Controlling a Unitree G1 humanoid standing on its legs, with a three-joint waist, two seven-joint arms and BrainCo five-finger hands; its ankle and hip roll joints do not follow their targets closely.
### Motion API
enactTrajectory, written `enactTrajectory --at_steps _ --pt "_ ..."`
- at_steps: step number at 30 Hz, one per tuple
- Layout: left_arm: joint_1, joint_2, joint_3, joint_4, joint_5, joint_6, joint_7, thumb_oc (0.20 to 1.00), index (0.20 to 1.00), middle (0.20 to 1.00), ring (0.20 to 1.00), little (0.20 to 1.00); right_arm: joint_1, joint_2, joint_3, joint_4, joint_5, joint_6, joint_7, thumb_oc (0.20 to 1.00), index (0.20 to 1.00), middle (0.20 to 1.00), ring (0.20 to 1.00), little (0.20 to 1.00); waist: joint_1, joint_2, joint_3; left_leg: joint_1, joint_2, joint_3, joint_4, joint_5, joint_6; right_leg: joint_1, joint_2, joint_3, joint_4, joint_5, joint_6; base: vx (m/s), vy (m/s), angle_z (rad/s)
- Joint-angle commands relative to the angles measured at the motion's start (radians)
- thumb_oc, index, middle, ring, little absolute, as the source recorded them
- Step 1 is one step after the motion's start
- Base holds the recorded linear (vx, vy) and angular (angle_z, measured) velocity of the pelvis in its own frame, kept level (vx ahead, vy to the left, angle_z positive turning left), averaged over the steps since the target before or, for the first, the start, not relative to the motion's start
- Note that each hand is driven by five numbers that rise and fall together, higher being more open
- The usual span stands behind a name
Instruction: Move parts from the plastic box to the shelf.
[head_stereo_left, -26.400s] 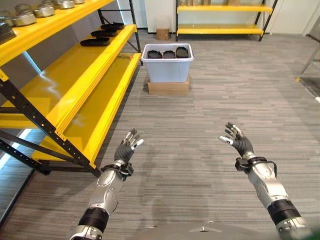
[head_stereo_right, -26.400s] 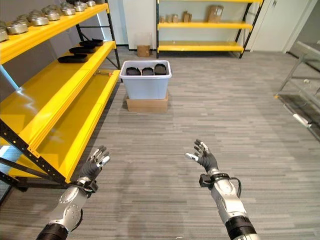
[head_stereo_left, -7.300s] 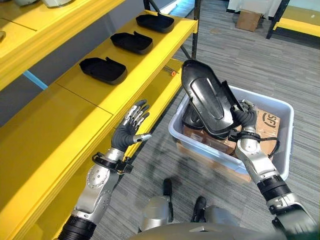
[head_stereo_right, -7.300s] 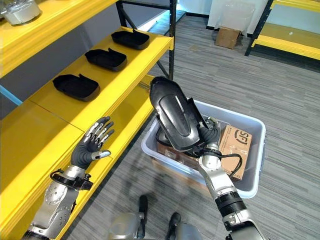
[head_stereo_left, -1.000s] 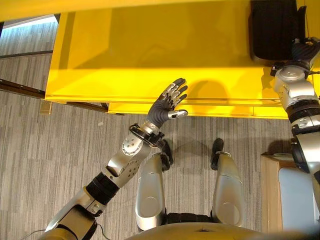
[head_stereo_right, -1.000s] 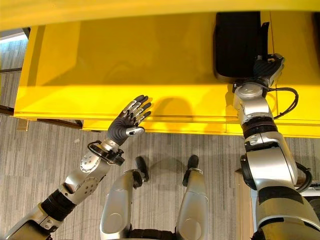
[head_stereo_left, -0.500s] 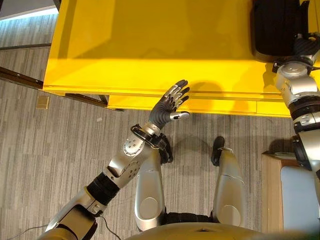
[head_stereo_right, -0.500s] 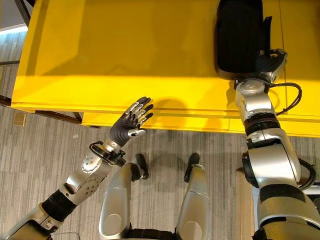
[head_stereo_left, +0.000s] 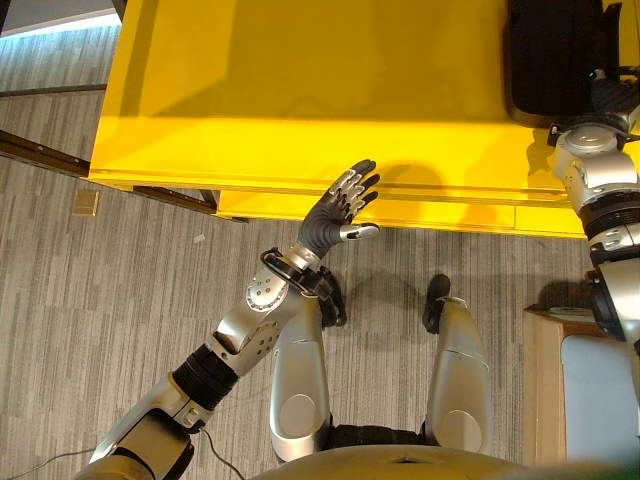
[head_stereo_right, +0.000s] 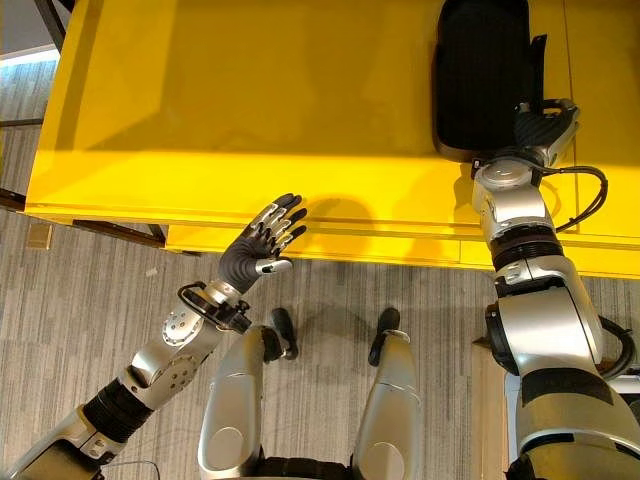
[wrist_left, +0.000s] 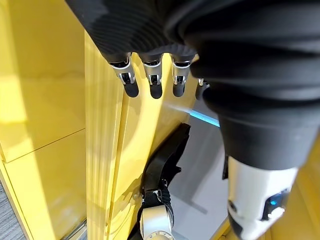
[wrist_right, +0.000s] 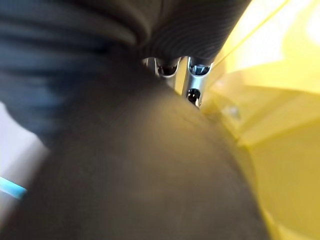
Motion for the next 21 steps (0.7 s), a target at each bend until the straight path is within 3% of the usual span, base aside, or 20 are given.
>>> enactTrajectory --at_steps 1,11,16,19,21 --pt "0.010 0.025 -0.008 -0.103 -0.013 -0.034 -0.025 1.000 1.000 1.000 1.000 1.000 -0.098 -0.035 0.042 0.025 -0.020 -0.042 -0.041 1.000 1.000 1.000 1.000 1.000 0.024 -0.006 -0.024 0.087 -0.027 -0.062 -0.043 -0.087 -0.015 0.050 0.021 -0.053 0.081 -0.118 -0.011 0.00 0.000 0.00" --pt "0.009 0.027 -0.020 -0.104 -0.046 -0.059 -0.022 1.000 1.000 1.000 1.000 1.000 -0.099 -0.043 0.043 -0.014 -0.127 -0.076 -0.129 1.000 1.000 1.000 1.000 1.000 0.013 0.001 -0.024 0.095 -0.031 -0.056 -0.044 -0.093 -0.015 0.055 0.020 -0.045 0.069 -0.114 -0.008 0.00 0.000 0.00" --pt "0.019 0.024 -0.022 -0.115 -0.047 -0.053 -0.029 1.000 1.000 1.000 1.000 1.000 -0.094 -0.046 0.026 -0.055 -0.177 -0.141 -0.164 1.000 1.000 1.000 1.000 1.000 0.008 0.002 -0.024 0.102 -0.032 -0.055 -0.054 -0.090 -0.016 0.061 0.026 -0.040 0.061 -0.115 -0.009 0.00 0.000 0.00" --pt "0.044 0.024 -0.023 -0.125 -0.042 -0.073 -0.016 1.000 1.000 1.000 1.000 1.000 -0.069 -0.043 -0.011 -0.198 -0.229 -0.237 -0.244 1.000 1.000 1.000 1.000 1.000 0.000 0.002 -0.024 0.120 -0.035 -0.052 -0.067 -0.088 -0.015 0.077 0.031 -0.033 0.052 -0.117 -0.007 0.02 0.025 -0.02" --pt "0.053 0.025 -0.017 -0.131 -0.042 -0.076 -0.017 1.000 1.000 1.000 1.000 1.000 -0.047 -0.042 -0.040 -0.270 -0.258 -0.251 -0.262 1.000 1.000 1.000 1.000 1.000 -0.004 0.001 -0.024 0.129 -0.039 -0.051 -0.077 -0.085 -0.016 0.084 0.033 -0.031 0.045 -0.115 -0.004 0.01 0.015 -0.03"
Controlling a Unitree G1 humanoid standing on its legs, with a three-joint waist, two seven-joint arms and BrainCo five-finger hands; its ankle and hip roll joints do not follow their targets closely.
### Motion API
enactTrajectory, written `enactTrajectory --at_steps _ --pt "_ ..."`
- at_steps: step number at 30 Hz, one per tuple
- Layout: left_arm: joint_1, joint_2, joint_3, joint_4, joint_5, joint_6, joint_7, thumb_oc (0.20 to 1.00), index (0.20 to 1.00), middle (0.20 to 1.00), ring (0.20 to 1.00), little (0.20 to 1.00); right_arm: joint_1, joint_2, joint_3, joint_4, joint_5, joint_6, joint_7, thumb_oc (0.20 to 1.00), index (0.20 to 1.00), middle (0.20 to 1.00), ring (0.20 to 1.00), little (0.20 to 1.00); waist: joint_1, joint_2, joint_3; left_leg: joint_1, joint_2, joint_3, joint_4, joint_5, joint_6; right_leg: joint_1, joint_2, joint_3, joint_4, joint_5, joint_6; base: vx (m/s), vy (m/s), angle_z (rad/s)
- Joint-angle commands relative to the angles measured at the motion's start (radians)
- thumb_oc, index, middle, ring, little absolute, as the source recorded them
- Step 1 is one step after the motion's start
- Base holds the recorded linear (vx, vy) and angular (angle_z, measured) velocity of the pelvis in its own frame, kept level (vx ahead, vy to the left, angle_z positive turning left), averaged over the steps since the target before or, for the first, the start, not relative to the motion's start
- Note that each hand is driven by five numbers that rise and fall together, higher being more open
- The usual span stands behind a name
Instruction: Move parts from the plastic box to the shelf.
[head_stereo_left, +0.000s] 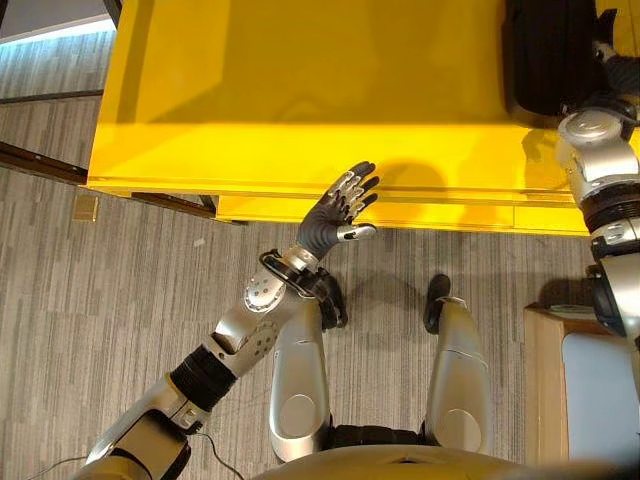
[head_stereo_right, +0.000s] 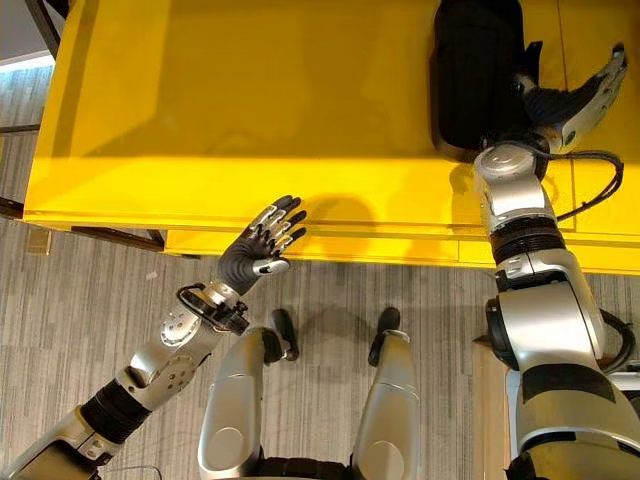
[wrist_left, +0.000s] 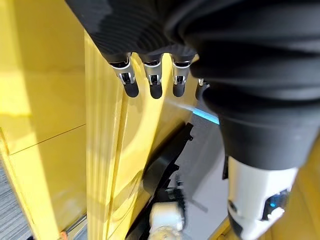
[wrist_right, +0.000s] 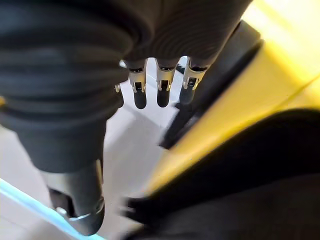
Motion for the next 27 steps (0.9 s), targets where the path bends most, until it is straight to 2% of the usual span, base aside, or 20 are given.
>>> enactTrajectory --at_steps 1,2,3,6,9,13,15,17,18,22,23,24,25,27 --pt "0.041 0.007 0.003 -0.135 0.006 -0.074 -0.006 1.000 1.000 1.000 1.000 1.000 -0.015 -0.039 -0.046 -0.131 -0.119 -0.123 -0.095 1.000 1.000 1.000 1.000 1.000 0.010 0.000 -0.024 0.099 -0.034 -0.069 -0.066 -0.077 -0.015 0.066 0.037 -0.041 0.056 -0.115 -0.008 -0.05 0.012 -0.01" --pt "0.051 0.008 0.016 -0.147 0.007 -0.080 -0.002 1.000 1.000 1.000 1.000 1.000 0.009 -0.038 -0.083 -0.212 -0.128 -0.121 -0.093 1.000 1.000 1.000 1.000 1.000 0.006 -0.002 -0.024 0.091 -0.035 -0.060 -0.080 -0.054 -0.008 0.058 0.039 -0.045 0.040 -0.094 -0.015 -0.05 0.019 0.00" --pt "0.063 0.007 0.020 -0.146 0.014 -0.089 -0.003 1.000 1.000 1.000 1.000 1.000 0.030 -0.035 -0.104 -0.254 -0.140 -0.139 -0.091 1.000 1.000 1.000 1.000 1.000 0.004 -0.003 -0.024 0.100 -0.039 -0.057 -0.087 -0.053 -0.007 0.066 0.042 -0.043 0.032 -0.093 -0.014 -0.04 0.019 0.01" --pt "0.091 -0.002 0.037 -0.151 0.026 -0.103 -0.002 1.000 1.000 1.000 1.000 1.000 0.100 -0.017 -0.148 -0.415 -0.180 -0.125 -0.081 1.000 1.000 1.000 1.000 1.000 -0.006 -0.006 -0.024 0.117 -0.043 -0.054 -0.101 -0.048 -0.007 0.080 0.047 -0.036 0.021 -0.089 -0.011 0.00 0.000 0.00" --pt "0.123 -0.012 0.050 -0.156 0.045 -0.120 -0.001 1.000 1.000 1.000 1.000 1.000 0.203 0.019 -0.192 -0.599 -0.195 -0.101 -0.048 1.000 1.000 1.000 1.000 1.000 -0.020 -0.012 -0.024 0.133 -0.048 -0.049 -0.118 -0.042 -0.007 0.093 0.053 -0.028 0.004 -0.084 -0.010 0.03 0.037 -0.06" --pt "0.170 -0.033 0.079 -0.162 0.067 -0.144 -0.013 1.000 1.000 1.000 1.000 1.000 0.370 0.082 -0.225 -0.805 -0.197 -0.102 0.026 1.000 1.000 1.000 1.000 1.000 -0.049 -0.020 -0.024 0.155 -0.050 -0.035 -0.138 -0.036 -0.006 0.109 0.064 -0.013 -0.023 -0.075 -0.010 0.02 0.051 -0.06" --pt "0.198 -0.048 0.092 -0.168 0.092 -0.164 -0.007 1.000 1.000 1.000 1.000 1.000 0.506 0.127 -0.219 -0.920 -0.198 -0.127 0.096 1.000 1.000 1.000 1.000 1.000 -0.076 -0.026 -0.024 0.174 -0.051 -0.022 -0.159 -0.029 -0.006 0.121 0.072 -0.002 -0.046 -0.065 -0.009 0.01 0.111 -0.13" --pt "0.212 -0.060 0.106 -0.170 0.106 -0.178 0.005 1.000 1.000 1.000 1.000 1.000 0.619 0.141 -0.207 -1.007 -0.182 -0.112 0.166 1.000 1.000 1.000 1.000 1.000 -0.101 -0.032 -0.024 0.196 -0.050 -0.007 -0.180 -0.023 -0.006 0.137 0.078 0.008 -0.074 -0.056 -0.009 0.01 0.146 -0.17" --pt "0.226 -0.069 0.122 -0.177 0.112 -0.184 0.021 1.000 1.000 1.000 1.000 1.000 0.735 0.149 -0.193 -1.072 -0.154 -0.098 0.212 1.000 1.000 1.000 1.000 1.000 -0.125 -0.038 -0.024 0.219 -0.048 0.006 -0.201 -0.017 -0.007 0.153 0.083 0.017 -0.096 -0.047 -0.007 0.01 0.167 -0.22" --pt "0.292 -0.076 0.184 -0.193 0.119 -0.198 0.021 1.000 1.000 1.000 1.000 1.000 1.027 0.142 -0.214 -1.133 -0.094 -0.151 0.326 1.000 1.000 1.000 1.000 1.000 -0.172 -0.058 -0.024 0.279 -0.047 0.037 -0.248 -0.004 -0.003 0.201 0.087 0.027 -0.157 -0.023 0.006 0.00 0.179 -0.23" --pt "0.344 -0.054 0.230 -0.192 0.110 -0.205 0.014 1.000 1.000 1.000 1.000 1.000 1.183 0.119 -0.245 -1.138 -0.034 -0.194 0.408 1.000 1.000 1.000 1.000 1.000 -0.195 -0.075 -0.024 0.336 -0.053 0.047 -0.279 -0.017 -0.007 0.254 0.083 0.030 -0.199 -0.023 0.031 0.02 0.262 -0.17" --pt "0.359 -0.048 0.241 -0.194 0.107 -0.204 0.009 1.000 1.000 1.000 1.000 1.000 1.212 0.114 -0.254 -1.139 -0.024 -0.199 0.427 1.000 1.000 1.000 1.000 1.000 -0.197 -0.080 -0.024 0.347 -0.056 0.051 -0.289 -0.015 -0.007 0.265 0.082 0.029 -0.215 -0.016 0.035 0.01 0.343 -0.23" --pt "0.411 -0.030 0.272 -0.193 0.084 -0.220 -0.026 1.000 1.000 1.000 1.000 1.000 1.296 0.088 -0.269 -1.133 0.028 -0.178 0.483 1.000 1.000 1.000 1.000 1.000 -0.202 -0.094 -0.038 0.382 -0.066 0.068 -0.337 -0.003 -0.005 0.301 0.076 0.023 -0.283 0.018 0.055 -0.03 0.193 -0.19" --pt "0.437 -0.023 0.286 -0.189 0.092 -0.217 -0.045 1.000 1.000 1.000 1.000 1.000 1.324 0.089 -0.270 -1.118 0.038 -0.163 0.510 1.000 1.000 1.000 1.000 1.000 -0.199 -0.101 -0.049 0.401 -0.073 0.077 -0.365 0.004 -0.004 0.321 0.069 0.015 -0.327 0.044 0.072 -0.03 0.173 -0.11"
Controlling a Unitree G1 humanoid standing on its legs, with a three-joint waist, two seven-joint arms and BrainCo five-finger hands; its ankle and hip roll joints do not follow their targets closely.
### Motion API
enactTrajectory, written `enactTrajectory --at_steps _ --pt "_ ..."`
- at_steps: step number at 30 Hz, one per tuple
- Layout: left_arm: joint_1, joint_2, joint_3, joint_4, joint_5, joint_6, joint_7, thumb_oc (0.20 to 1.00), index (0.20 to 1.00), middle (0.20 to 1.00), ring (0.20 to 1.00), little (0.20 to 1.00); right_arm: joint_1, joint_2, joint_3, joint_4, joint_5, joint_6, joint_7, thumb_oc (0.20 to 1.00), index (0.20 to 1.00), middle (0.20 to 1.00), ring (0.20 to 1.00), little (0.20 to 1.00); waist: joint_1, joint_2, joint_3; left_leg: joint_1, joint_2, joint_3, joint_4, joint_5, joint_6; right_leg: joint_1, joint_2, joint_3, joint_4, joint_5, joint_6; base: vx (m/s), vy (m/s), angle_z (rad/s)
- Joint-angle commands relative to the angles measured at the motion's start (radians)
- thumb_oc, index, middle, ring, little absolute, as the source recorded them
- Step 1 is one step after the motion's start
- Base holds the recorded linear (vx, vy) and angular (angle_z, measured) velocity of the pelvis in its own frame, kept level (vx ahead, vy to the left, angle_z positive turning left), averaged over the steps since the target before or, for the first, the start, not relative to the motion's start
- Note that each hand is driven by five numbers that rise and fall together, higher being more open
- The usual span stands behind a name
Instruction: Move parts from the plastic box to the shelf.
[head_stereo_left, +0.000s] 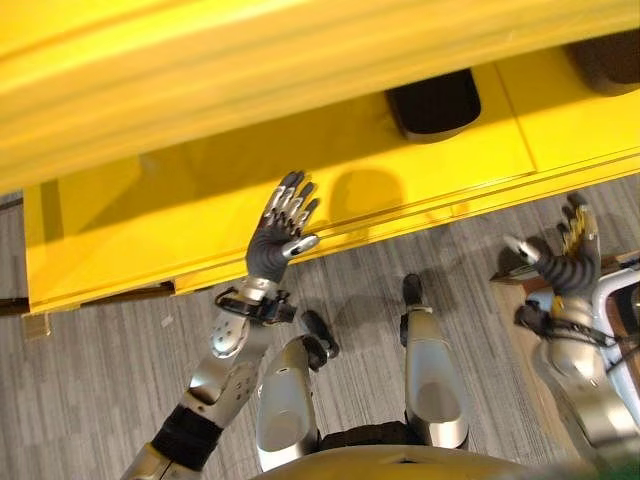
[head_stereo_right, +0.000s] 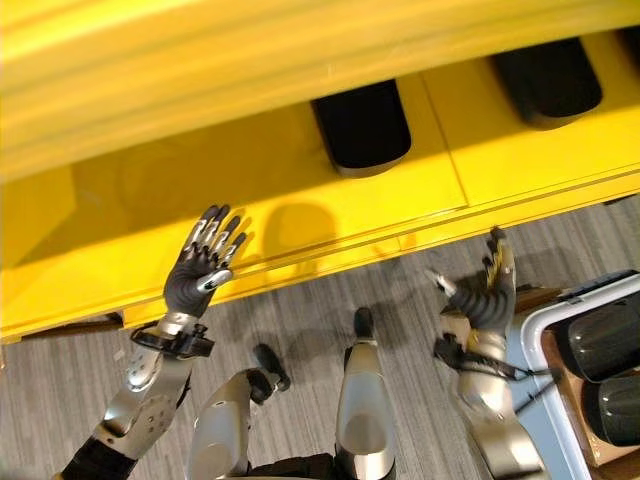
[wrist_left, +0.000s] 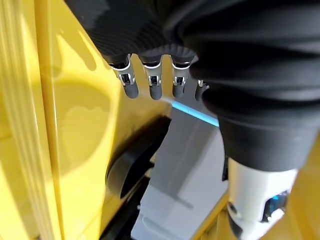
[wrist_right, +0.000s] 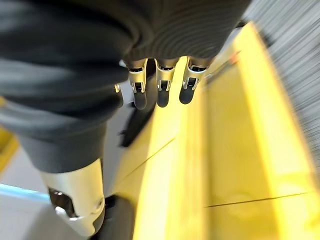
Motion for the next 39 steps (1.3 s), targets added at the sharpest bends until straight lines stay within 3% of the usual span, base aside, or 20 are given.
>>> enactTrajectory --at_steps 1,4,7,10,13,15,17,19,22,25,27,30,33,39 --pt "0.057 0.036 0.015 -0.098 0.010 -0.065 -0.084 1.000 1.000 1.000 1.000 1.000 -0.108 -0.033 -0.016 0.021 0.055 -0.069 0.077 1.000 1.000 1.000 1.000 1.000 0.025 -0.007 -0.054 0.087 -0.029 -0.053 -0.104 -0.017 0.022 0.028 0.024 -0.046 0.006 -0.058 0.027 -0.03 0.160 -0.11" --pt "0.076 0.051 0.012 -0.091 0.028 -0.059 -0.100 1.000 1.000 1.000 1.000 1.000 -0.084 -0.036 -0.005 0.049 0.094 -0.064 0.100 1.000 1.000 1.000 1.000 1.000 0.033 -0.024 -0.074 0.110 -0.049 -0.039 -0.153 -0.009 0.030 0.055 0.006 -0.051 -0.084 0.015 0.071 -0.05 0.154 -0.08" --pt "0.078 0.063 -0.002 -0.069 0.029 -0.043 -0.092 1.000 1.000 1.000 1.000 1.000 -0.078 -0.029 0.019 0.073 0.087 -0.075 0.059 1.000 1.000 1.000 1.000 1.000 0.042 -0.041 -0.092 0.126 -0.073 -0.019 -0.187 -0.016 0.042 0.065 -0.025 -0.069 -0.168 0.104 0.110 -0.08 0.173 -0.02" --pt "0.082 0.063 -0.010 -0.037 0.061 -0.036 -0.089 1.000 1.000 1.000 1.000 1.000 -0.087 -0.013 0.035 0.112 0.138 -0.040 0.030 1.000 1.000 1.000 1.000 1.000 0.060 -0.054 -0.104 0.156 -0.075 0.030 -0.225 -0.012 0.041 0.076 -0.062 -0.155 -0.233 0.187 0.131 -0.07 0.134 -0.15" --pt "0.107 0.066 -0.020 0.001 0.126 -0.017 -0.066 1.000 1.000 1.000 1.000 1.000 -0.101 0.002 0.050 0.144 0.118 -0.057 0.016 1.000 1.000 1.000 1.000 1.000 0.083 -0.063 -0.117 0.191 -0.059 0.071 -0.253 -0.001 0.037 0.076 -0.104 -0.220 -0.218 0.239 0.135 -0.07 0.046 -0.83" --pt "0.121 0.082 -0.037 0.062 0.190 0.002 -0.041 1.000 1.000 1.000 1.000 1.000 -0.094 0.026 0.052 0.193 0.242 -0.041 0.022 1.000 1.000 1.000 1.000 1.000 0.083 -0.054 -0.140 0.183 -0.046 0.064 -0.239 0.011 0.053 0.091 -0.103 -0.199 -0.097 0.175 0.105 -0.06 -0.053 -0.54" --pt "0.143 0.091 -0.037 0.101 0.196 0.003 -0.084 1.000 1.000 1.000 1.000 1.000 -0.107 0.029 0.050 0.247 0.226 -0.093 0.012 1.000 1.000 1.000 1.000 1.000 0.100 -0.039 -0.155 0.168 -0.014 0.068 -0.221 0.029 0.054 0.132 -0.096 -0.220 -0.015 0.100 0.065 -0.07 -0.155 -0.16" --pt "0.180 0.101 -0.032 0.135 0.239 -0.011 -0.083 1.000 1.000 1.000 1.000 1.000 -0.134 0.029 0.030 0.274 0.273 -0.035 0.020 1.000 1.000 1.000 1.000 1.000 0.134 -0.033 -0.177 0.152 0.016 0.086 -0.204 0.042 0.054 0.206 -0.106 -0.267 0.046 0.034 0.033 -0.07 -0.251 -0.23" --pt "0.194 0.097 -0.020 0.161 0.203 -0.031 -0.058 1.000 1.000 1.000 1.000 1.000 -0.198 0.008 0.024 0.324 0.292 0.040 0.037 1.000 1.000 1.000 1.000 1.000 0.176 -0.051 -0.195 0.128 0.076 0.146 -0.179 0.080 0.019 0.304 -0.089 -0.375 -0.026 -0.027 0.016 -0.06 -0.335 -0.94" --pt "0.178 0.086 -0.016 0.179 0.224 -0.012 -0.040 1.000 1.000 1.000 1.000 1.000 -0.256 -0.007 0.017 0.364 0.292 0.157 0.022 1.000 1.000 1.000 1.000 1.000 0.194 -0.076 -0.196 0.105 0.161 0.184 -0.137 0.120 -0.031 0.346 -0.039 -0.444 -0.117 -0.023 0.025 -0.01 -0.492 -1.59" --pt "0.166 0.084 -0.015 0.176 0.234 0.006 -0.059 1.000 1.000 1.000 1.000 1.000 -0.265 -0.035 -0.007 0.381 0.277 0.176 -0.003 1.000 1.000 1.000 1.000 1.000 0.176 -0.073 -0.192 0.112 0.188 0.183 -0.151 0.154 -0.062 0.317 -0.007 -0.434 -0.104 -0.047 0.025 0.00 -0.378 -1.81" --pt "0.156 0.066 -0.020 0.188 0.194 -0.001 -0.106 1.000 1.000 1.000 1.000 1.000 -0.270 -0.072 -0.074 0.424 0.252 0.190 -0.056 1.000 1.000 1.000 1.000 1.000 0.133 -0.047 -0.170 0.142 0.208 0.192 -0.205 0.199 -0.096 0.246 0.011 -0.420 -0.035 -0.090 -0.014 0.00 -0.188 -0.63" --pt "0.138 0.059 -0.047 0.173 0.264 -0.025 -0.132 1.000 1.000 1.000 1.000 1.000 -0.274 -0.083 -0.107 0.450 0.219 0.186 -0.113 1.000 1.000 1.000 1.000 1.000 0.092 -0.027 -0.167 0.171 0.221 0.219 -0.242 0.221 -0.113 0.189 0.010 -0.411 0.005 -0.102 -0.035 -0.03 -0.152 -0.26" --pt "0.014 0.088 -0.090 0.138 0.214 -0.120 -0.131 1.000 1.000 1.000 1.000 1.000 -0.291 -0.079 -0.131 0.509 0.190 0.146 -0.130 1.000 1.000 1.000 1.000 1.000 0.002 0.018 -0.172 0.211 0.214 0.265 -0.280 0.245 -0.125 0.104 0.021 -0.356 0.042 -0.110 -0.056 -0.05 -0.148 -0.49"
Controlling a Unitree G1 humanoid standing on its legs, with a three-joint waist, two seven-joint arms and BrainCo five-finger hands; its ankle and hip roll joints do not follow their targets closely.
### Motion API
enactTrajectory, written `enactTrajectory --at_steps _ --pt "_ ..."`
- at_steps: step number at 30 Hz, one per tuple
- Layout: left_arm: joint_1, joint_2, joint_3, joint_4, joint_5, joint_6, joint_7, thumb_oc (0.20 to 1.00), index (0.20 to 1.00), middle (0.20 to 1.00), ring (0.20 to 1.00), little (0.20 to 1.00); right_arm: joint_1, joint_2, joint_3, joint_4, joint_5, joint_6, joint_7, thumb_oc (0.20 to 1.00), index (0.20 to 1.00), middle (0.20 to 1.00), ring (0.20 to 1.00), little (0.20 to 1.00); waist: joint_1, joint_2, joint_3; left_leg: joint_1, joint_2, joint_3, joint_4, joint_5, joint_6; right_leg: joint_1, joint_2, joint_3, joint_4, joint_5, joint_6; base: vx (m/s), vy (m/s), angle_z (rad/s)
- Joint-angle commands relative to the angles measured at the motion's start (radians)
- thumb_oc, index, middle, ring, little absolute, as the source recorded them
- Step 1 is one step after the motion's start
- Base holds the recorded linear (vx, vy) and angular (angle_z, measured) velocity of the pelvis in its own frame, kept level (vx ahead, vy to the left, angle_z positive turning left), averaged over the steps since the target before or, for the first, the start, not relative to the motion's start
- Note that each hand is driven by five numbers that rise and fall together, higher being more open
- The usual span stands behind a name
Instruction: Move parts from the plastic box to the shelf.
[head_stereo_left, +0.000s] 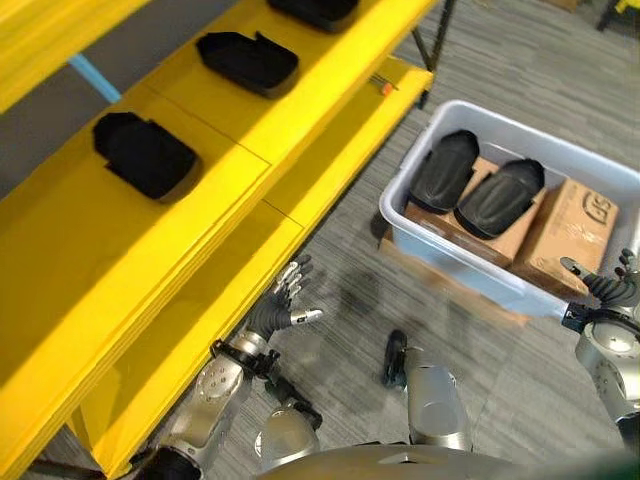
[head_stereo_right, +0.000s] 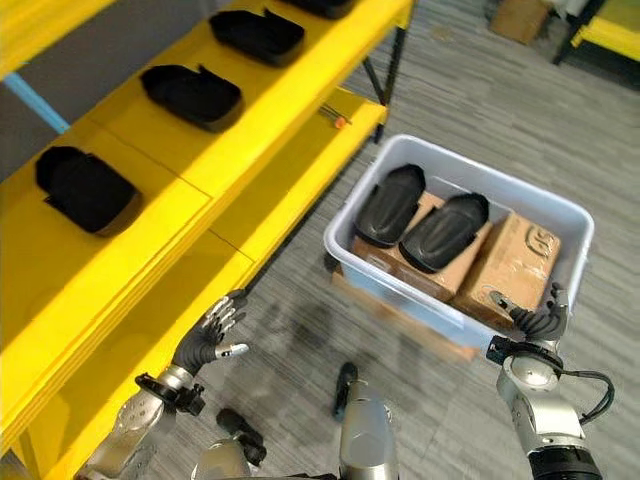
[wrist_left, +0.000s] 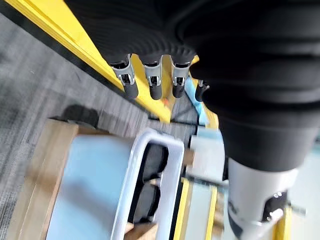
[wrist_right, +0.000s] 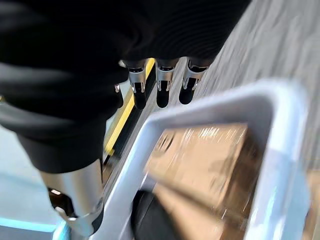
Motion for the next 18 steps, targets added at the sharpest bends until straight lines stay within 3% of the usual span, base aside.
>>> enactTrajectory --at_steps 1,3,7,8,9,10,11,13,15,16,18 --pt "-0.005 0.029 -0.019 -0.135 -0.027 -0.128 -0.032 1.000 1.000 1.000 1.000 1.000 -0.045 0.010 -0.028 -0.011 0.000 -0.091 -0.024 1.000 1.000 1.000 1.000 1.000 0.014 -0.063 -0.005 0.015 0.024 -0.028 0.072 -0.065 -0.010 0.135 -0.018 0.007 -0.159 0.080 0.072 -0.04 -0.199 -0.32" --pt "-0.072 0.012 -0.060 -0.154 -0.048 -0.147 -0.060 1.000 1.000 1.000 1.000 1.000 -0.067 0.002 -0.021 -0.003 -0.005 -0.134 -0.004 1.000 1.000 1.000 1.000 1.000 -0.008 -0.059 -0.014 0.031 0.022 -0.031 0.064 -0.057 -0.015 0.117 -0.002 0.020 -0.150 0.068 0.058 -0.05 -0.297 -0.19" --pt "-0.198 -0.056 -0.129 -0.161 -0.065 -0.135 0.023 1.000 1.000 1.000 1.000 1.000 -0.160 -0.014 0.056 -0.005 -0.068 -0.113 0.059 1.000 1.000 1.000 1.000 1.000 -0.028 -0.055 -0.038 0.057 0.038 -0.090 0.054 -0.011 -0.042 0.094 0.029 0.074 -0.129 0.043 0.031 0.04 -0.189 -0.35" --pt "-0.222 -0.070 -0.131 -0.154 -0.055 -0.123 0.049 1.000 1.000 1.000 1.000 1.000 -0.184 -0.013 0.088 -0.013 -0.082 -0.103 0.073 1.000 1.000 1.000 1.000 1.000 -0.028 -0.058 -0.048 0.059 0.038 -0.132 0.059 0.004 -0.048 0.092 0.044 0.100 -0.132 0.038 0.023 0.10 -0.105 -0.67" --pt "-0.228 -0.080 -0.116 -0.145 -0.039 -0.120 0.087 1.000 1.000 1.000 1.000 1.000 -0.210 -0.005 0.124 -0.017 -0.105 -0.096 0.099 1.000 1.000 1.000 1.000 1.000 -0.013 -0.064 -0.057 0.048 0.012 -0.232 0.085 -0.010 -0.043 0.096 0.064 0.143 -0.149 0.041 0.017 0.15 -0.107 -0.68" --pt "-0.226 -0.086 -0.104 -0.138 -0.029 -0.119 0.118 1.000 1.000 1.000 1.000 1.000 -0.227 0.003 0.153 -0.016 -0.109 -0.095 0.112 1.000 1.000 1.000 1.000 1.000 0.004 -0.065 -0.059 0.028 -0.026 -0.327 0.111 -0.028 -0.031 0.104 0.081 0.186 -0.169 0.049 0.016 0.18 -0.047 -0.86" --pt "-0.214 -0.091 -0.089 -0.142 -0.034 -0.113 0.152 1.000 1.000 1.000 1.000 1.000 -0.234 0.015 0.177 -0.020 -0.105 -0.093 0.130 1.000 1.000 1.000 1.000 1.000 0.025 -0.068 -0.058 -0.017 -0.079 -0.426 0.148 -0.041 0.003 0.114 0.101 0.237 -0.207 0.084 0.009 0.20 -0.050 -1.61" --pt "-0.201 -0.092 -0.054 -0.144 -0.066 -0.076 0.133 1.000 1.000 1.000 1.000 1.000 -0.199 0.028 0.181 -0.036 -0.097 -0.090 0.144 1.000 1.000 1.000 1.000 1.000 0.035 -0.072 -0.060 -0.054 -0.132 -0.440 0.178 -0.064 0.026 0.174 0.119 0.260 -0.281 0.107 0.012 0.21 -0.059 -2.14" --pt "-0.186 -0.097 -0.033 -0.137 -0.087 -0.044 0.083 1.000 1.000 1.000 1.000 1.000 -0.151 0.046 0.174 -0.063 -0.091 -0.080 0.136 1.000 1.000 1.000 1.000 1.000 0.030 -0.069 -0.074 -0.079 -0.133 -0.405 0.162 -0.039 0.003 0.228 0.117 0.249 -0.336 0.111 0.025 0.23 0.047 -0.76" --pt "-0.168 -0.096 -0.026 -0.128 -0.105 -0.036 0.049 1.000 1.000 1.000 1.000 1.000 -0.125 0.063 0.177 -0.077 -0.102 -0.084 0.129 1.000 1.000 1.000 1.000 1.000 0.034 -0.067 -0.079 -0.102 -0.127 -0.401 0.123 0.001 0.005 0.255 0.109 0.241 -0.356 0.125 0.025 0.22 0.133 0.33" --pt "-0.155 -0.098 -0.026 -0.112 -0.104 -0.040 0.032 1.000 1.000 1.000 1.000 1.000 -0.114 0.075 0.190 -0.083 -0.107 -0.086 0.125 1.000 1.000 1.000 1.000 1.000 0.042 -0.067 -0.086 -0.105 -0.123 -0.424 0.097 0.016 0.004 0.277 0.100 0.248 -0.366 0.128 0.029 0.17 0.155 0.14"
